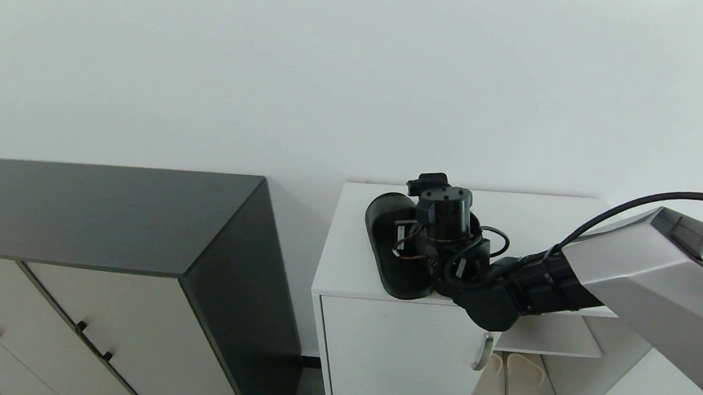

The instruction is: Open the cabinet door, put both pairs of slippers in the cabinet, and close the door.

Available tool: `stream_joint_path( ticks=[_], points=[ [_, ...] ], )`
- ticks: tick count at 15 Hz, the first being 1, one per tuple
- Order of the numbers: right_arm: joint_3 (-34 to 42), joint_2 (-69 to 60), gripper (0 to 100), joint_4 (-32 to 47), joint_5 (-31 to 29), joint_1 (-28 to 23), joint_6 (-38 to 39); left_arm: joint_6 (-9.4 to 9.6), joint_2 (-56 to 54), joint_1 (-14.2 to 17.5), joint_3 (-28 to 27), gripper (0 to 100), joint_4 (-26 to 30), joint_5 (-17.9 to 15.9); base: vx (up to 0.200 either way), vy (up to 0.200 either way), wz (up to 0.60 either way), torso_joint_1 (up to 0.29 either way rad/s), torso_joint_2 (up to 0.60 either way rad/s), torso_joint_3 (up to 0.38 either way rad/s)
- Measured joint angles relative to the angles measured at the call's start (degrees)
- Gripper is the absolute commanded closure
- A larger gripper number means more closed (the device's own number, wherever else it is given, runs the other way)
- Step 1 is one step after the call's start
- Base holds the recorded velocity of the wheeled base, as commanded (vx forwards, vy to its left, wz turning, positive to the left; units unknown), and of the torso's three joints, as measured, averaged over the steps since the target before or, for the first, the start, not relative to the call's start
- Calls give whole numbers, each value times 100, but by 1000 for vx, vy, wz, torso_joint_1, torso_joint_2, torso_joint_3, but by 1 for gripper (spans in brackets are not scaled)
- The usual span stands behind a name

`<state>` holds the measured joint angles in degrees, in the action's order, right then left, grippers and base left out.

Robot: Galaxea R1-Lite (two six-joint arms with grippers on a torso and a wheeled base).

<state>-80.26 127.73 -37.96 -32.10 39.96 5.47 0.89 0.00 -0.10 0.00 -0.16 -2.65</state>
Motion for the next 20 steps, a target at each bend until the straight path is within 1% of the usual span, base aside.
stream_joint_path(
  ticks=[5,8,10,15,17,20],
  points=[
    [24,-28,100,-128,-20,39,-1,0,0,0,0,100,0,0,0,0,0,0,0,0],
    [240,-240,100,-118,-17,127,-4,0,0,0,0,100,0,0,0,0,0,0,0,0],
    [590,-551,100,-123,29,216,5,0,0,0,0,100,0,0,0,0,0,0,0,0],
    [1819,-1563,100,-128,369,636,77,0,0,0,0,100,0,0,0,0,0,0,0,0],
    [2263,-1977,100,-126,618,791,84,0,0,0,0,100,0,0,0,0,0,0,0,0],
    [2955,-2572,100,-121,842,890,98,0,0,0,0,100,0,0,0,0,0,0,0,0]
  ],
)
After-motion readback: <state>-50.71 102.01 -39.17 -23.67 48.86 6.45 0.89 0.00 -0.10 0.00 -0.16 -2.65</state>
